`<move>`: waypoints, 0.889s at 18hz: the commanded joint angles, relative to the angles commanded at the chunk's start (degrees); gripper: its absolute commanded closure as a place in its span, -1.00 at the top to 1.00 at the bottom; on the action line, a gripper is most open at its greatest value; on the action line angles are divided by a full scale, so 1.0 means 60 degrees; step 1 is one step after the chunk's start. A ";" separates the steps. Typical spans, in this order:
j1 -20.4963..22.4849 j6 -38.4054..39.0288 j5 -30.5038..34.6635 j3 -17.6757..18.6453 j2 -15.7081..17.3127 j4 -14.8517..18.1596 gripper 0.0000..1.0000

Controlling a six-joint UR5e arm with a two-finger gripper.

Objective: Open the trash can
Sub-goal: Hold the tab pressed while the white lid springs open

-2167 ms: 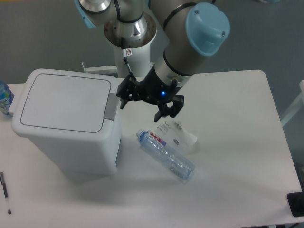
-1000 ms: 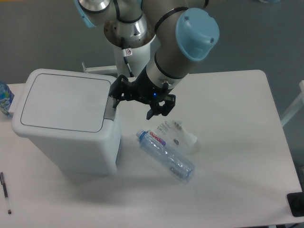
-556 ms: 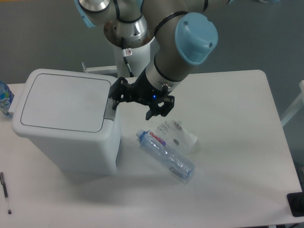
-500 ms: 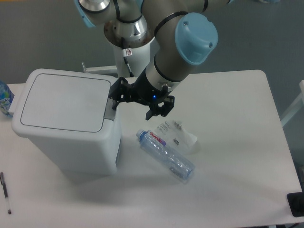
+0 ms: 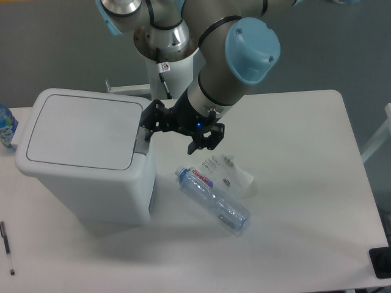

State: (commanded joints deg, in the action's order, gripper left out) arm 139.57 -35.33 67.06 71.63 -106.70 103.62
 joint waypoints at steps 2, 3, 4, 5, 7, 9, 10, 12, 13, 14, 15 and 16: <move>0.0000 0.0000 0.0000 0.0000 0.0000 0.0000 1.00; 0.0000 0.0000 0.0000 0.0014 0.0000 0.0000 1.00; 0.0000 0.0000 0.0000 0.0000 0.0000 0.0000 1.00; 0.0000 -0.0015 0.0000 0.0000 0.0000 0.0000 1.00; 0.0000 0.0000 0.0000 0.0000 0.0000 -0.0015 1.00; 0.0000 0.0000 0.0000 0.0000 0.0000 -0.0014 1.00; 0.0000 -0.0015 0.0000 -0.0015 0.0000 -0.0015 1.00; 0.0000 -0.0029 0.0015 -0.0102 0.0044 -0.0015 1.00; 0.0015 -0.0058 0.0015 -0.0146 0.0044 -0.0015 1.00; 0.0044 -0.0102 0.0015 -0.0190 0.0058 -0.0044 1.00; 0.0087 -0.0132 0.0015 -0.0220 0.0073 -0.0131 1.00; 0.0131 -0.0146 0.0015 -0.0220 0.0073 -0.0306 1.00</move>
State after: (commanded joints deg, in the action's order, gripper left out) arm 140.36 -36.21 67.15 70.31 -106.26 101.79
